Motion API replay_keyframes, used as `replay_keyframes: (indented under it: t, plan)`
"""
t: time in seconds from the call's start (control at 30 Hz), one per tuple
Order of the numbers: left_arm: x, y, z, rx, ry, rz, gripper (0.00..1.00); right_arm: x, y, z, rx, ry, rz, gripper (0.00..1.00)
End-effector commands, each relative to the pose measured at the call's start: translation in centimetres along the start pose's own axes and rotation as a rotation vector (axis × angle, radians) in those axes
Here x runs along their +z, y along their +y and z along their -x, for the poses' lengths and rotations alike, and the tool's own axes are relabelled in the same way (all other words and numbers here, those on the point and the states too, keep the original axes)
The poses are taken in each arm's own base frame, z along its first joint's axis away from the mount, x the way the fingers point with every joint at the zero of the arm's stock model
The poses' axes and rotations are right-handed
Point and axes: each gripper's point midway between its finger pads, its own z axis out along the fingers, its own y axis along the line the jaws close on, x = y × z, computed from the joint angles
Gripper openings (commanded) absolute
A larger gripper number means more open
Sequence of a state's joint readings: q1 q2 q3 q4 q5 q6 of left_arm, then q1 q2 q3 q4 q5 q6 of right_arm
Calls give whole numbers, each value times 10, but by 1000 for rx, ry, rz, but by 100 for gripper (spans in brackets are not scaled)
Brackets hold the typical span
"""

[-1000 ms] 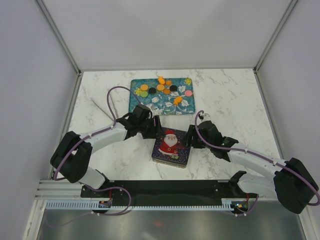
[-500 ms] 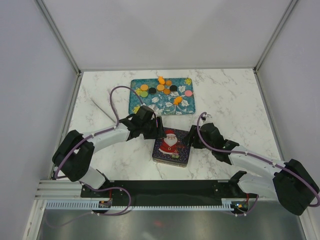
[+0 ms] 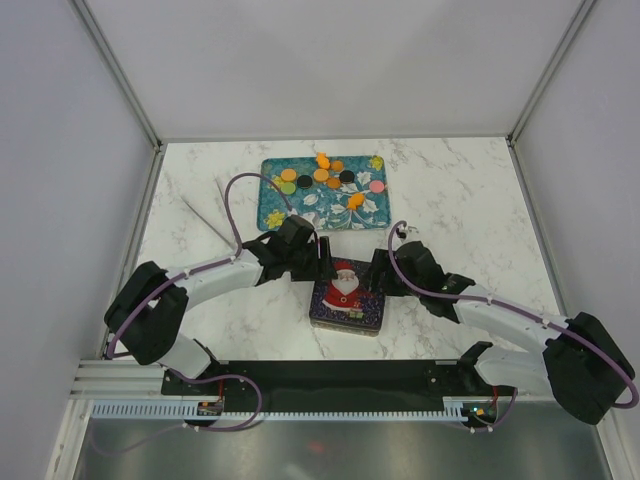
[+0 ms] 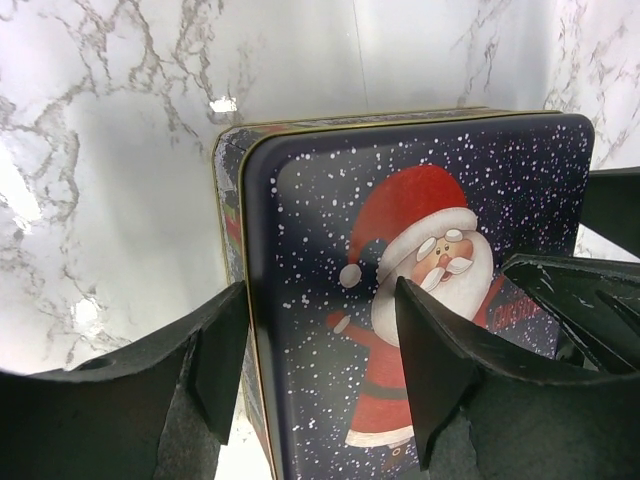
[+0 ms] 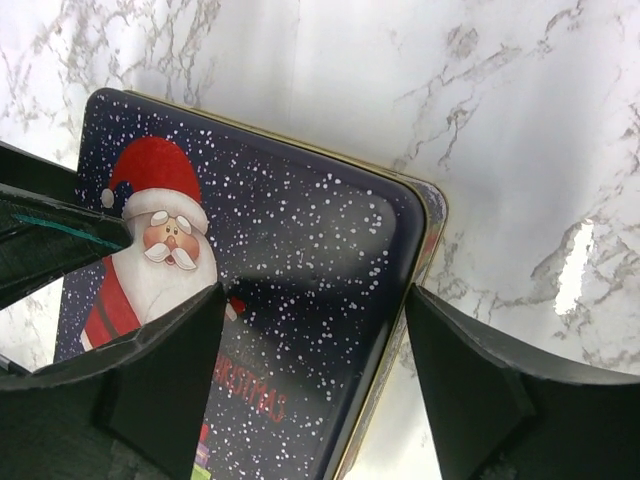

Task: Pack the cookies

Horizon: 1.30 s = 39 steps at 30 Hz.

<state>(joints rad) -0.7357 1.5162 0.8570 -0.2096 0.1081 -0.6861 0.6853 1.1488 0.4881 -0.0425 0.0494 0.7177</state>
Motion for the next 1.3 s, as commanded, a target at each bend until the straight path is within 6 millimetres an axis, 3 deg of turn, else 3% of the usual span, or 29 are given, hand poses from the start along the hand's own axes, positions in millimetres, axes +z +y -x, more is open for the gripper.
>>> replay_keyframes:
  t: [0.0, 0.23, 0.47, 0.7, 0.97, 1.03, 1.2, 1.27]
  plan:
    - [-4, -21, -3, 16, 12, -71, 66, -9, 10, 10, -36, -1, 14, 83]
    - [-7, -22, 2, 12, -4, -74, 65, -22, 7, 24, -41, -24, 9, 91]
    - [-7, -22, 4, 7, -4, -77, 64, -32, 1, 20, -35, -3, 8, 95]
    - [-8, -29, 7, 9, -6, -101, 64, -43, 5, -21, 20, 94, 132, 96]
    - [-8, -31, 7, 7, -6, -112, 64, -58, 17, -50, 123, 149, 282, 96]
    - [-7, -30, 6, 3, -1, -111, 64, -55, 11, -64, 154, 175, 289, 96]
    - [-7, -31, 7, -3, -9, -116, 64, -46, 5, -84, 206, 209, 312, 90]
    - [-7, -31, 7, -7, -11, -118, 64, -43, 4, -83, 209, 201, 313, 79]
